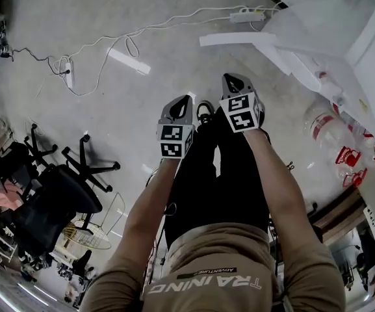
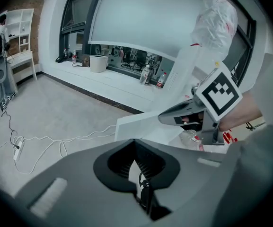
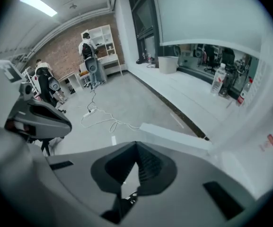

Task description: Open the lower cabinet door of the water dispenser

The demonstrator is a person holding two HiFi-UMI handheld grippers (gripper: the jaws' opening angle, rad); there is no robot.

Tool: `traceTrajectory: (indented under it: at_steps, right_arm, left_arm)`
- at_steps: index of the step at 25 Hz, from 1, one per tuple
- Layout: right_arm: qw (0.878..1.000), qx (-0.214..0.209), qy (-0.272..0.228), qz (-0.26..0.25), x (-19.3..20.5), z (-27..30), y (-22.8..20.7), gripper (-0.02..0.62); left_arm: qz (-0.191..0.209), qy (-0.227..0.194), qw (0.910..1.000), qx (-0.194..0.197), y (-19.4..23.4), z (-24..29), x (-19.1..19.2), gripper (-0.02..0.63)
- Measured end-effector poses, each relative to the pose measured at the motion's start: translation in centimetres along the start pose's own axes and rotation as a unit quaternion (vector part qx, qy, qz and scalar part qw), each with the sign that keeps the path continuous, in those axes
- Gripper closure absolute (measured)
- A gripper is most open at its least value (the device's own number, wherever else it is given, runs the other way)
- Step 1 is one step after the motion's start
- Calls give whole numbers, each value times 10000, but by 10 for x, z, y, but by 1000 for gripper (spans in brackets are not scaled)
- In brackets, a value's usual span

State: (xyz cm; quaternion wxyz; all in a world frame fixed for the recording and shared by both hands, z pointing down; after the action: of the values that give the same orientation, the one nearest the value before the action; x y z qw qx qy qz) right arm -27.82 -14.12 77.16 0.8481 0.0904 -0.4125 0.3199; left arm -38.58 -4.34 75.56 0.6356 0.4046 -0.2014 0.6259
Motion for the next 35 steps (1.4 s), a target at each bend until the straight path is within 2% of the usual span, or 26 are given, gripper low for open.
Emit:
traceTrajectory:
  at_steps: [5,10,14,20,26,30,35]
  right_arm:
    - [9981,220,-220,524,-28,-77,28,588]
    - [9969,363,-485,496,-64,-144,54,588]
    - [9905,457,-782,1032,-96,-196,68,588]
    - [9879,892,-1146,540,-131,-283,75,588]
    - [9726,1215,-1838,736,-163,-359,71,588]
    - [9641,1124,-2309,683,-193,-402,71,588]
    - [9513,862,-2924,450,-236,-446,58,588]
  left_arm:
    - [477,-87,9978,443,-24,-42,-33,606]
    - [640,-398,9932,883,-50,-82,-82,606]
    - [891,-571,9854,1331,-73,-114,-122,606]
    - [1134,-640,9736,1876,-118,-153,-156,605]
    - [1329,-857,9636,2153,-166,-176,-198,606]
    - [1415,-1192,9581,2189,-197,-193,-231,606]
    - [1393,-1650,9541,2077,-228,-212,-288,606]
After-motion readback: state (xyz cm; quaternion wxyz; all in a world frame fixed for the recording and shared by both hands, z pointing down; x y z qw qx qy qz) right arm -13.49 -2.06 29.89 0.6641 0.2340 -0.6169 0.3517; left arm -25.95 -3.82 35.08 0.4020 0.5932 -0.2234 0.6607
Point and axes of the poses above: the fingertips, and each gripper's own axes: z forward along the fingers, y to its left, x out of its underside, the point moved 3 cm from there along -z, backward along the fingers, and after that the axes turned 15 degrees about -y, right-handed, at the moved point
